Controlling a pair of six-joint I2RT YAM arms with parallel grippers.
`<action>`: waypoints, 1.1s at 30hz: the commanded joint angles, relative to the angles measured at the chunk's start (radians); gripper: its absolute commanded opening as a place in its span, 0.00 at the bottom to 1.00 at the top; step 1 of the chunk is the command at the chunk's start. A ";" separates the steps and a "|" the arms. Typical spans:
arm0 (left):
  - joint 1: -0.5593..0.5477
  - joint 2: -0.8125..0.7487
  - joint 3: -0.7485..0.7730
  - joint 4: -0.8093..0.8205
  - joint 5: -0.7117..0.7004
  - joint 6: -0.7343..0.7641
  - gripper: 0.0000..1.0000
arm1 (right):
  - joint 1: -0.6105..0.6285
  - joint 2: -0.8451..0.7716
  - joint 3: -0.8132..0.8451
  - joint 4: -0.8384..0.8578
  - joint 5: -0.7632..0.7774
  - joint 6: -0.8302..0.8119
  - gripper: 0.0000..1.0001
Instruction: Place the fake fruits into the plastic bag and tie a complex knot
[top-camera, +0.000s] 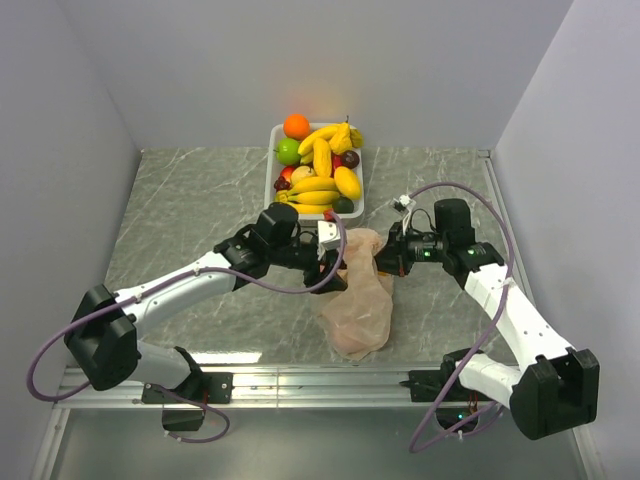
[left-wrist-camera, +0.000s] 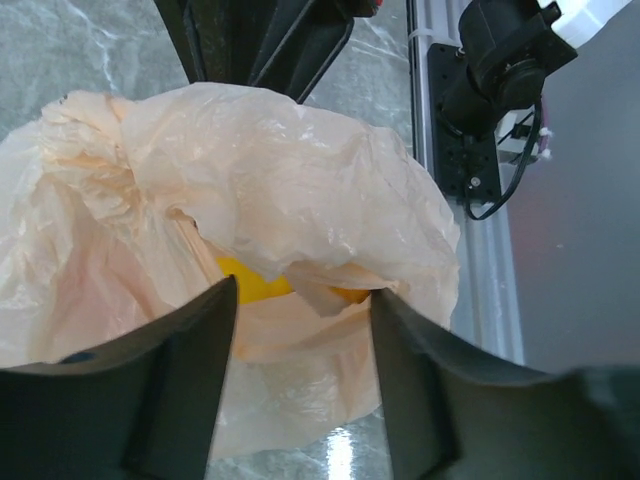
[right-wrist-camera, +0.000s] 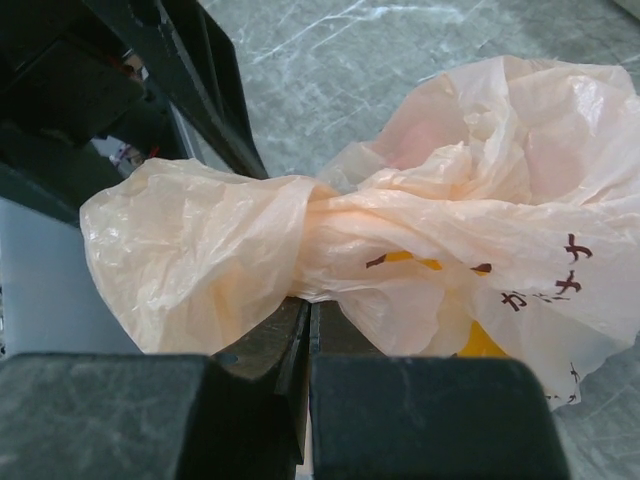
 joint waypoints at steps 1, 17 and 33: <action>-0.006 0.016 0.045 0.025 -0.012 -0.049 0.57 | 0.013 -0.025 -0.006 0.040 0.005 0.008 0.00; 0.146 -0.128 -0.064 -0.125 -0.114 -0.011 0.00 | -0.136 0.019 0.136 -0.360 0.092 -0.391 0.00; 0.316 -0.253 -0.220 -0.299 -0.296 0.147 0.00 | -0.380 0.024 0.083 -0.446 0.367 -0.728 0.00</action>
